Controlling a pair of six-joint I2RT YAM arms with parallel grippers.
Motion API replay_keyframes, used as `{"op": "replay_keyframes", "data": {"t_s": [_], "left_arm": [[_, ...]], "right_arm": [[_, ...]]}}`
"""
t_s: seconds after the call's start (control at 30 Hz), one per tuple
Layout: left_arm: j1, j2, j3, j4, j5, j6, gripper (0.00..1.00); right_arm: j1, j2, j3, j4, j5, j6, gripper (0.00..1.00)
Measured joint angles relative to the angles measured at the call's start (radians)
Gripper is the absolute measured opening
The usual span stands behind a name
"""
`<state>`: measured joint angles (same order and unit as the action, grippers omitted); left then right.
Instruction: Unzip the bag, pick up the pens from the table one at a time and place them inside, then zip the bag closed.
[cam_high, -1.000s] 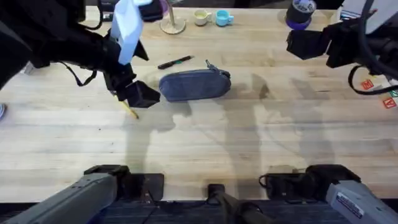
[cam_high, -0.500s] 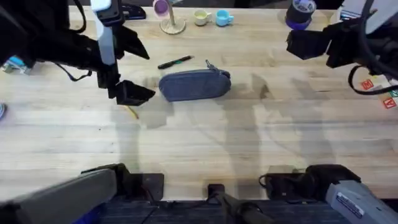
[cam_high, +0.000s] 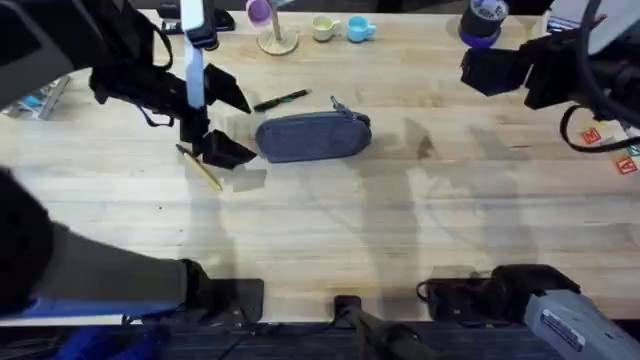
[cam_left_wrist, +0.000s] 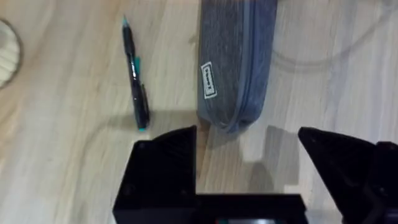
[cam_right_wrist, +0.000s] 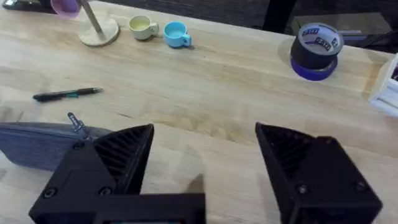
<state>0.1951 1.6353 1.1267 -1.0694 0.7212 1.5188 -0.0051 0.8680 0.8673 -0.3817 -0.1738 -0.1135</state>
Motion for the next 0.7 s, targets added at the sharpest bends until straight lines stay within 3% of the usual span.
{"op": "replay_keyframes", "data": {"t_s": [0.17, 0.4, 0.7], "left_arm": [[0.000, 0.055, 0.000, 0.010, 0.026, 0.000, 0.993], [0.000, 0.080, 0.000, 0.050, 0.122, 0.000, 0.993], [-0.047, 0.080, 0.000, 0.080, 0.126, 0.000, 0.993]], "right_arm": [[0.000, 0.000, 0.000, 0.000, 0.000, 0.000, 0.996], [0.000, 0.000, 0.000, 0.000, 0.000, 0.005, 0.996], [0.000, 0.000, 0.000, 0.000, 0.000, 0.008, 0.996]]}}
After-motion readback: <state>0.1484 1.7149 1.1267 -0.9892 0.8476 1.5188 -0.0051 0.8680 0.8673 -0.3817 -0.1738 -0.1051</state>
